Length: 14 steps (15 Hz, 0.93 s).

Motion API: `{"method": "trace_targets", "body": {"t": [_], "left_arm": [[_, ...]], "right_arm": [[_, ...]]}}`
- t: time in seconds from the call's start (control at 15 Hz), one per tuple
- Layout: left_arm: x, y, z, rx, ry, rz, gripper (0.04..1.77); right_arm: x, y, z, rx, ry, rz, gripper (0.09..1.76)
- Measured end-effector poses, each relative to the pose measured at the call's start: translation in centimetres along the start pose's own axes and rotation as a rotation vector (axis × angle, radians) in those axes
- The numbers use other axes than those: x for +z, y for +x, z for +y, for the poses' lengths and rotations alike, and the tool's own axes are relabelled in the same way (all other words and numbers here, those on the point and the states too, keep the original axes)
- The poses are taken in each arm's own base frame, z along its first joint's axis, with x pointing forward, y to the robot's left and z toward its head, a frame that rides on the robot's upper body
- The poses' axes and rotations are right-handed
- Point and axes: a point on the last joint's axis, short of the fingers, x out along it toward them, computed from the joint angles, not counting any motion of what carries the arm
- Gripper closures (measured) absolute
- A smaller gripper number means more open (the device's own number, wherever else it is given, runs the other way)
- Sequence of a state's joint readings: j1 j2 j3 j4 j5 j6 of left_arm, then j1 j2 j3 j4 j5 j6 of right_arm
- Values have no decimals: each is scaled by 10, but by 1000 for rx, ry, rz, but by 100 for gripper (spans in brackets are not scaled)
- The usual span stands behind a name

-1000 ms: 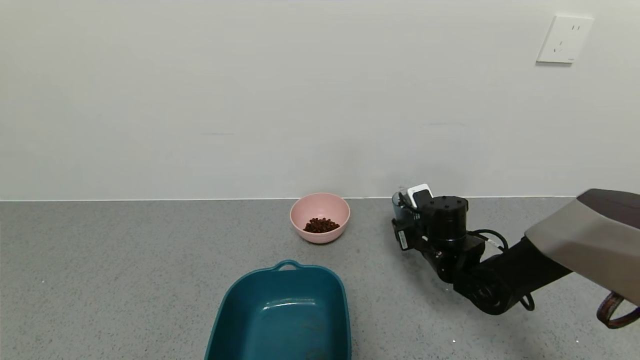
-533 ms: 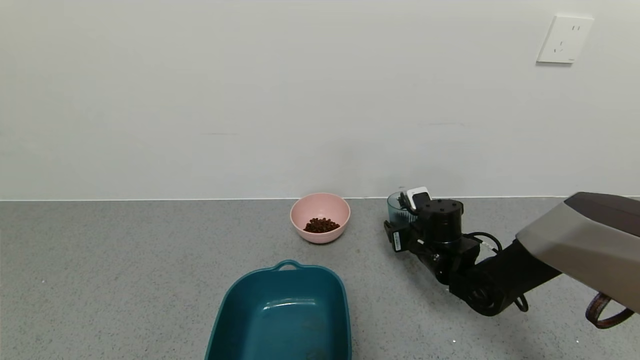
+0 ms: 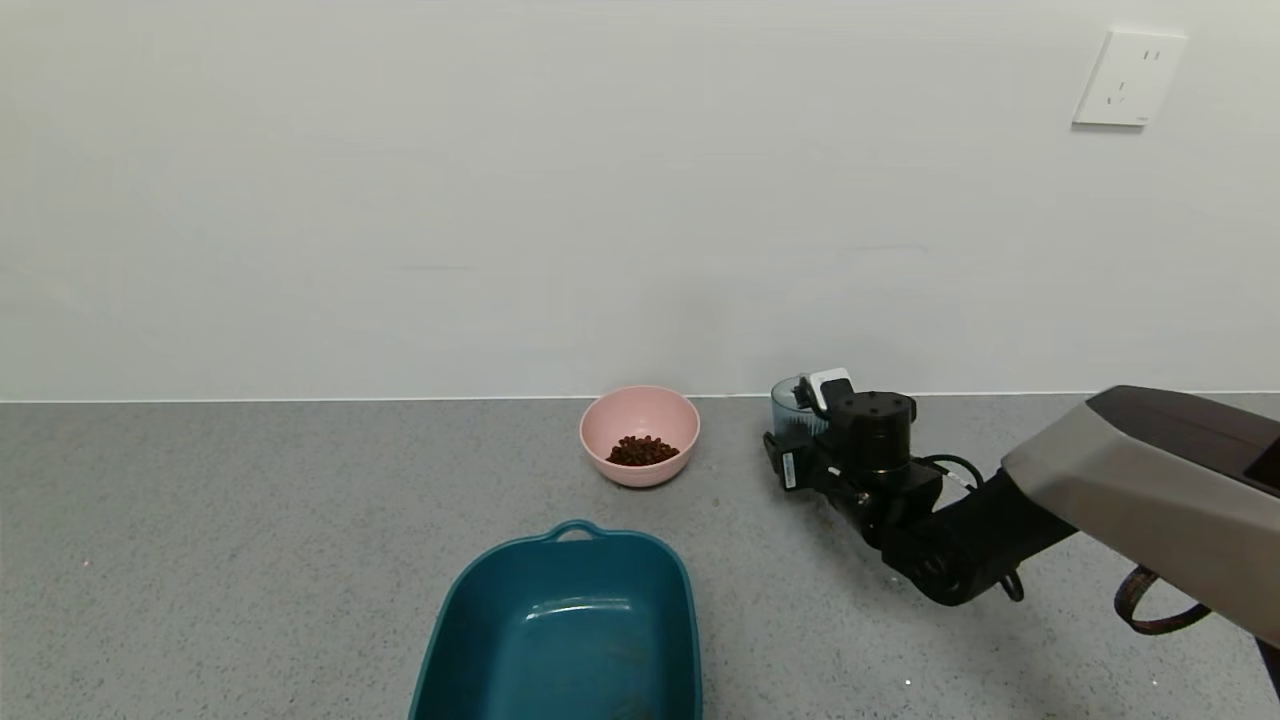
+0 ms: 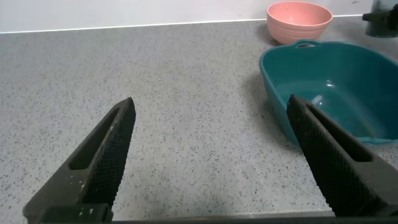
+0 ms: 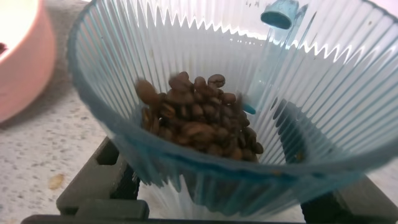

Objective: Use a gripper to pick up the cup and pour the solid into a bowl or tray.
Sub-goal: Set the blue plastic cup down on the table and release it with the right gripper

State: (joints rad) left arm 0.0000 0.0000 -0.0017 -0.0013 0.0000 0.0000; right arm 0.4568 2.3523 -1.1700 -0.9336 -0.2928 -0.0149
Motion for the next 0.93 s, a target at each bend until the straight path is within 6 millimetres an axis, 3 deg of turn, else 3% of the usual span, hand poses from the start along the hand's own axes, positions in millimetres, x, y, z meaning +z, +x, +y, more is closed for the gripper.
{"method": "trace_targets", "body": {"t": [0.27, 0.6, 0.93], "left_arm": [[0, 0, 0, 0, 0, 0, 6], [0, 0, 0, -1, 0, 0, 6], [0, 0, 0, 0, 0, 0, 6]], "right_arm": [[-6, 15, 3, -3, 0, -5, 47], [-11, 19, 6, -2, -5, 3, 46], [-13, 18, 7, -1, -10, 7, 30]]}}
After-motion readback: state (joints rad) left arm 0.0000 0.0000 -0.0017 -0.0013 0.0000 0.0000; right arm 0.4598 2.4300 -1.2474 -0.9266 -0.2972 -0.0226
